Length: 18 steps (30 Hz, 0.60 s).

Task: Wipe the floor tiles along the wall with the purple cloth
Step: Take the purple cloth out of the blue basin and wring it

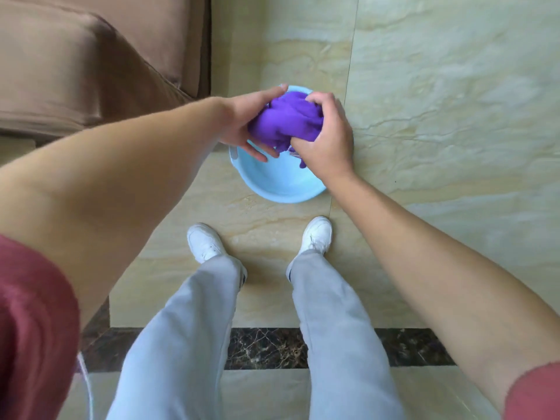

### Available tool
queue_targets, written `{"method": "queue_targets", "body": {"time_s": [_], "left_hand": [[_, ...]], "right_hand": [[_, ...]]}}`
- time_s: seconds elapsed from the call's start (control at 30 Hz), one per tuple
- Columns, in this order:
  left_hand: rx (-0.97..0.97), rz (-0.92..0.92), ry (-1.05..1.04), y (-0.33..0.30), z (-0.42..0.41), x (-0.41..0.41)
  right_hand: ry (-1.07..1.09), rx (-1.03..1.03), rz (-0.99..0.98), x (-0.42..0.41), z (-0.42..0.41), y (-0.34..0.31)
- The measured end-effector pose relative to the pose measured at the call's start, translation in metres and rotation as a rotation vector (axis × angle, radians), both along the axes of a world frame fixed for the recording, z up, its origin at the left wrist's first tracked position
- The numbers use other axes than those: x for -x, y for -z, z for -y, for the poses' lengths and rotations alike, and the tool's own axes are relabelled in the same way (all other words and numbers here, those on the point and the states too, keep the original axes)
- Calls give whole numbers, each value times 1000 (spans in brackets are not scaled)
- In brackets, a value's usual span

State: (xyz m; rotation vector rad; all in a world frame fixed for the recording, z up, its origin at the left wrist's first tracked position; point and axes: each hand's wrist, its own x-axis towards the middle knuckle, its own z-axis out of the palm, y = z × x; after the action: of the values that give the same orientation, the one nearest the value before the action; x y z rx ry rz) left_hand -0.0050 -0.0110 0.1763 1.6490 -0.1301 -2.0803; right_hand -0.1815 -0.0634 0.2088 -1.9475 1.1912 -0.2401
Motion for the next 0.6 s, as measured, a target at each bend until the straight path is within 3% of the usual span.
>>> {"method": "queue_targets", "body": {"time_s": [0.2, 0.33, 0.43, 0.6], "left_hand": [[226, 74, -134, -192, -30, -11], [348, 187, -105, -314, -53, -17], [400, 373, -124, -391, -67, -20], [459, 619, -234, -511, -108, -16]], "right_hand": [[-112, 151, 117, -8, -25, -178], [-227, 216, 161, -8, -38, -280], [-340, 130, 187, -8, -45, -346], [-461, -187, 276, -19, -57, -461]]}}
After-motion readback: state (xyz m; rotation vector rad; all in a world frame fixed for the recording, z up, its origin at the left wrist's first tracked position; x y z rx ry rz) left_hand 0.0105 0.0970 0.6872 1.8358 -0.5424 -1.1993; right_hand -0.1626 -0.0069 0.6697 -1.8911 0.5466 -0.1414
